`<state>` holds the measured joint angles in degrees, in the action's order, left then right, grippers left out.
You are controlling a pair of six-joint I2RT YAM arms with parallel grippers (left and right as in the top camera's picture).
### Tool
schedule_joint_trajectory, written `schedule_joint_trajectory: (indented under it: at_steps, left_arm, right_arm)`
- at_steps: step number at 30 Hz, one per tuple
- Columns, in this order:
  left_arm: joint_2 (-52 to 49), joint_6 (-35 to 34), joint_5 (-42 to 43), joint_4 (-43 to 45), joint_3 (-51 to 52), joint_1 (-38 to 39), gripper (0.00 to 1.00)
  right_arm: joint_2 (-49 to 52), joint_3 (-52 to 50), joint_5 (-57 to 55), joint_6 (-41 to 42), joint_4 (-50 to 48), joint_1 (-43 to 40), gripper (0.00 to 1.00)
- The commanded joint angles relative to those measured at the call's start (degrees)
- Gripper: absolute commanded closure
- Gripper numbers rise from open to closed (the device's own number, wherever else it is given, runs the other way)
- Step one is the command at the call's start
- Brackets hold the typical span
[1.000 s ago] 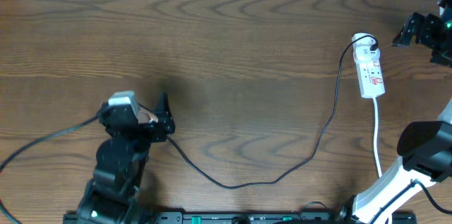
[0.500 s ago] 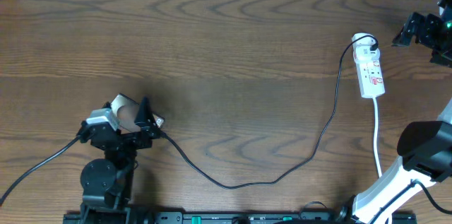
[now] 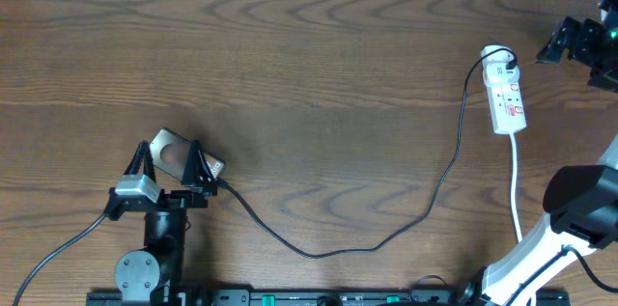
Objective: Plug charger to phone and switch on socket
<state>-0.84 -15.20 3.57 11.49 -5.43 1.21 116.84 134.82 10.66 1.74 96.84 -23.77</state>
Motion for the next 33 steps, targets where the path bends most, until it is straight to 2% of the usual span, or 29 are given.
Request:
schedule_joint_trajectory:
  at_steps: [1,9,13,20,33]
  left_arm:
    - [0.8,-0.1,2.0,3.8,1.9,-0.3,0.11]
    - [0.8,-0.1,1.9,6.3,3.4,-1.0,0.11]
    - [0.8,0.0,4.7,11.7,5.2,-3.0,0.11]
    - [0.8,0.0,5.0,15.2,5.2,-5.6,0.11]
    - [0.8,0.0,4.8,2.4,5.2,-6.4,0.11]
  right_arm:
    - [0.1,0.5,0.0,0.6,0.1,0.2,0.01]
    - [0.1,0.5,0.0,0.6,0.1,0.2,0.01]
    - [0.1,0.5,0.0,0.6,0.1,0.2,0.01]
    - [0.1,0.5,0.0,0.6,0.1,0.2,0.01]
    - [0.1,0.5,0.0,0.6,0.1,0.2,0.01]
